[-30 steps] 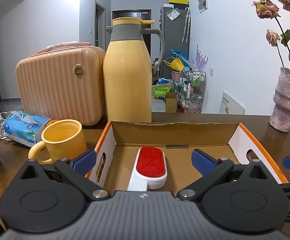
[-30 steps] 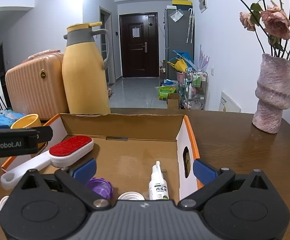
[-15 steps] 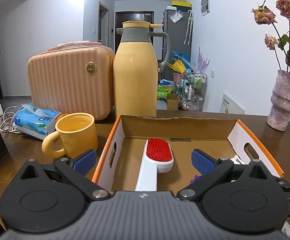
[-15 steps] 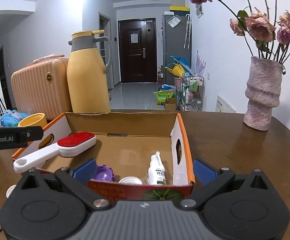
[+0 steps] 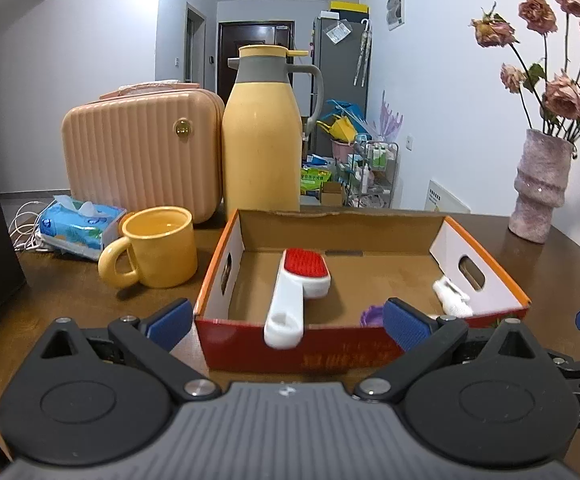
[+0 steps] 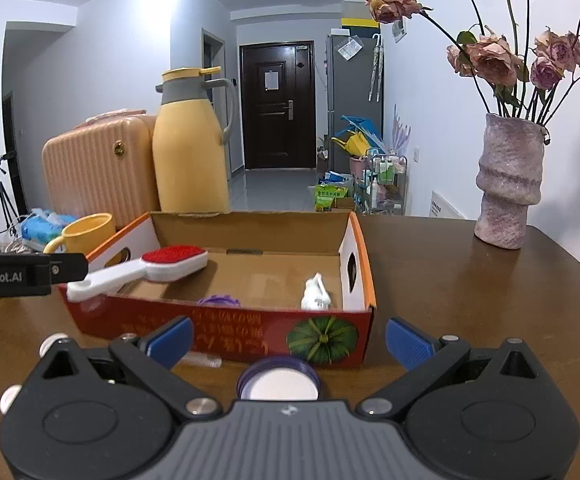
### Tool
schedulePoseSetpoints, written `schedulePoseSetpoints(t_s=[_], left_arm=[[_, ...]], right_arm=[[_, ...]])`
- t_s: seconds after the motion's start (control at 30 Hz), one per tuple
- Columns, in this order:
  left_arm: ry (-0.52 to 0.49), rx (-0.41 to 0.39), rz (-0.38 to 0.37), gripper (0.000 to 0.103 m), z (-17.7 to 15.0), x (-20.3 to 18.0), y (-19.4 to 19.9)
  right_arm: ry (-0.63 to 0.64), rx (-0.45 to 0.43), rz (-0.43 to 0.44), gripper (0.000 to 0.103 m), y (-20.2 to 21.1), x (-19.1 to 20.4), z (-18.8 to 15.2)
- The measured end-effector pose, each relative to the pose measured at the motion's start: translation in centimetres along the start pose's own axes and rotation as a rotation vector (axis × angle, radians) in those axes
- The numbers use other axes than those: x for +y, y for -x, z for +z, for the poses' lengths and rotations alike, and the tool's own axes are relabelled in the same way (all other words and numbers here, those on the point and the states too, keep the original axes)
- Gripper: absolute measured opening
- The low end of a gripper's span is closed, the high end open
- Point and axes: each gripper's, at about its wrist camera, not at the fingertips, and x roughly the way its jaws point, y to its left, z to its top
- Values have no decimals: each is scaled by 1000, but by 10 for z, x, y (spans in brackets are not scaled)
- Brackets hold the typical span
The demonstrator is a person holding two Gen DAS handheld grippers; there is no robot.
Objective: Organize rigid objects
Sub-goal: 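Withdraw both tools from the box toward the items on the table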
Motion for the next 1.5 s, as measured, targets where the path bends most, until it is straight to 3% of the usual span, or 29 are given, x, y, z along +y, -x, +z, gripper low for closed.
schedulePoseSetpoints(t_s=[0.87, 1.5], left_arm=[[-58, 114, -59, 103, -59, -6, 48], [-119, 226, -117, 100, -101, -25, 42]], right_arm=[[1, 49, -12, 103, 63, -2, -53], [-11, 84, -18, 103, 75, -6, -74]])
